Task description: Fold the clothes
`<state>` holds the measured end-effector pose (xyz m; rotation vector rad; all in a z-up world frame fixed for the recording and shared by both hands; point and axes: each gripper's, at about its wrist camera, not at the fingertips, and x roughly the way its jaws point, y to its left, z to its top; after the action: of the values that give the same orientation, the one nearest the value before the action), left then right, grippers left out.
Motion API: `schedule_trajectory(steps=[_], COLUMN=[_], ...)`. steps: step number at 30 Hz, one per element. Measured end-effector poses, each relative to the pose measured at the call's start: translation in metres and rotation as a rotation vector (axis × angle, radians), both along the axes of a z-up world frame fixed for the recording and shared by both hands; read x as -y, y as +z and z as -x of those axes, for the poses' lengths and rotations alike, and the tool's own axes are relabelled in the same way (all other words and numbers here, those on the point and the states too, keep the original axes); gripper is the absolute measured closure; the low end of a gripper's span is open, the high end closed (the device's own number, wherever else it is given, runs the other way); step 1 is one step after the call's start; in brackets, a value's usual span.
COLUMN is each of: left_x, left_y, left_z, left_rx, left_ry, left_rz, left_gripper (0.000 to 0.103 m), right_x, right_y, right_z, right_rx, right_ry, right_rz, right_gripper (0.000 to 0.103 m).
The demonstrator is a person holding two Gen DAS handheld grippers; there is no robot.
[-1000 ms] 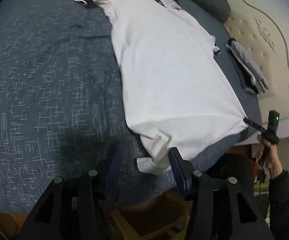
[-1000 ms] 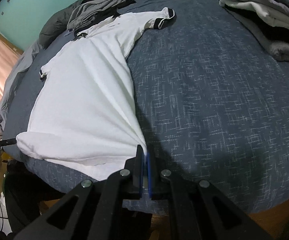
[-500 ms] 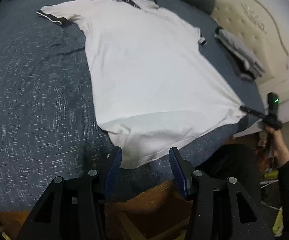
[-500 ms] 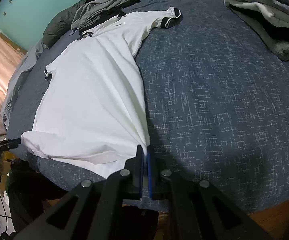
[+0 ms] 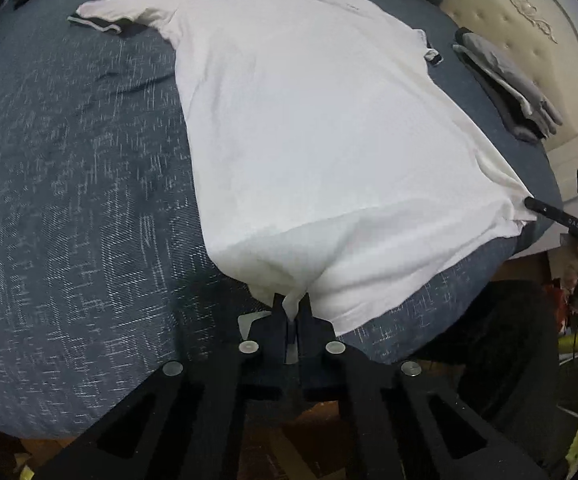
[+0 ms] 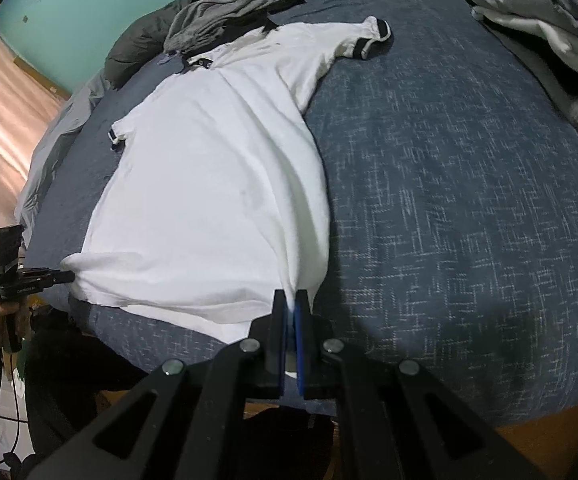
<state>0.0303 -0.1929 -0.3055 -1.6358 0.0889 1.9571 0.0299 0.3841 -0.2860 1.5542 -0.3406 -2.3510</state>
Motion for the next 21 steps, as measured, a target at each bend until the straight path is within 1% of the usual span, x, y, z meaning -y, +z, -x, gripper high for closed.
schedule_trajectory(steps=[5, 8, 11, 14, 17, 18, 19, 21], left_x=[0.025, 0.050, 0.064, 0.079, 0.093, 0.096, 0.095, 0.093], left_y=[0.028, 0.041, 0.028, 0.014, 0.000, -0.003, -0.002, -0.002], left_z=[-0.004, -0.004, 0.003, 0.009, 0.016, 0.017, 0.018, 0.018], left_rx=[-0.020, -0.017, 0.023, 0.063, 0.103, 0.110, 0.109, 0.107], left_ry=[0.015, 0.053, 0.106, 0.160, 0.213, 0.223, 0.220, 0.215], left_rz=[-0.051, -0.083, -0.083, -0.083, -0.082, -0.083, -0.084, -0.086], left_gripper=[0.100, 0.100, 0.100, 0.100, 0.097, 0.094, 0.088, 0.079], right_x=[0.005, 0.014, 0.025, 0.037, 0.047, 0.049, 0.050, 0.046], right_y=[0.018, 0.023, 0.020, 0.010, -0.002, -0.005, -0.006, -0.007], right_z=[-0.004, -0.006, -0.004, -0.001, 0.002, 0.002, 0.002, 0.000], right_rx=[-0.035, -0.041, -0.036, -0.016, 0.017, 0.028, 0.032, 0.042], right_ry=[0.034, 0.068, 0.097, 0.109, 0.129, 0.136, 0.141, 0.139], right_rz=[0.022, 0.019, 0.011, -0.003, -0.038, -0.049, -0.051, -0.037], right_gripper=[0.100, 0.100, 0.100, 0.100, 0.100, 0.100, 0.100, 0.100])
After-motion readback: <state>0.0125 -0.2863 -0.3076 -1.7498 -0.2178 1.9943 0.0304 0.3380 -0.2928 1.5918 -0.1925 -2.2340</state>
